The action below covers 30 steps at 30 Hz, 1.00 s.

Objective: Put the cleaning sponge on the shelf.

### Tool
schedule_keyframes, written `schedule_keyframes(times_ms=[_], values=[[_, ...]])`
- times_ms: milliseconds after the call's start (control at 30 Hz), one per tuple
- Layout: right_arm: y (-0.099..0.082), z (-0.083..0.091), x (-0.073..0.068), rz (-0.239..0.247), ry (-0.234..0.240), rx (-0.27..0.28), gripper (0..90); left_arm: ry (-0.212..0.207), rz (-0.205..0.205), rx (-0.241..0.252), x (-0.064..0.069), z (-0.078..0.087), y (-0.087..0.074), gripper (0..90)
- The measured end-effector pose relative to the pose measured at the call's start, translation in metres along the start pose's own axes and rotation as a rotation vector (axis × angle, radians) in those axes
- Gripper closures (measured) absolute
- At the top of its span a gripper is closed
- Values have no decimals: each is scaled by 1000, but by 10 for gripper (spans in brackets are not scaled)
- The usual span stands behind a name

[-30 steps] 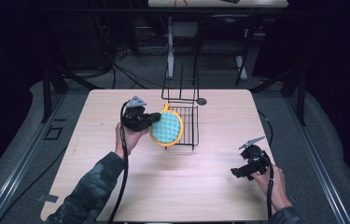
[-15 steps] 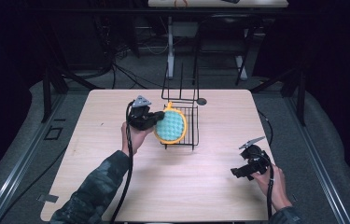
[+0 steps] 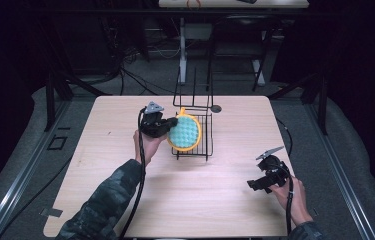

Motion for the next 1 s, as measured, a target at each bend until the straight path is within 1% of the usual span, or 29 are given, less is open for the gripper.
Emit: schedule_keyframes(times_ms=[33,67,100,300,433,500,533,600,633,667,800,833,933,1000], values=[[0,0,0,0,0,0,71,-2,3,-3,0,-1,0,867],[0,0,0,0,0,0,71,0,5,5,0,-2,1,868],[0,0,-1,-3,3,4,71,0,6,-2,1,-3,1,867],[0,0,-1,1,3,3,72,-11,-1,-3,6,-13,2,868],[0,0,-1,2,4,-3,72,-14,1,-13,7,-20,1,867],[0,0,-1,2,3,2,72,-15,3,-17,7,-24,0,867],[0,0,-1,2,4,3,72,-17,0,-27,6,-26,-1,867],[0,0,-1,-1,5,4,72,-16,8,-28,6,-29,-2,867],[-1,0,0,4,1,2,72,-16,4,-34,5,-30,-2,867],[-1,0,0,5,2,-3,73,-16,13,-36,5,-32,-3,867],[-2,0,-1,4,4,-9,74,-21,21,-50,4,-38,-5,867],[-2,-1,-1,4,1,-2,74,-17,22,-52,3,-40,-6,867],[-2,0,-2,3,3,-6,74,-13,26,-68,2,-44,-9,866],[-2,0,-1,1,3,-6,74,-15,42,-73,2,-46,-11,866]])
Point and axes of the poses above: each handheld gripper's, and its own axes: z roughly backward along the jaws, y roughly out of its top, x roughly to its right, the point moved 8 cm from there along -z, roughly forward along the jaws, and after that the axes turned 8 degrees about -x, right-handed, at the moved point
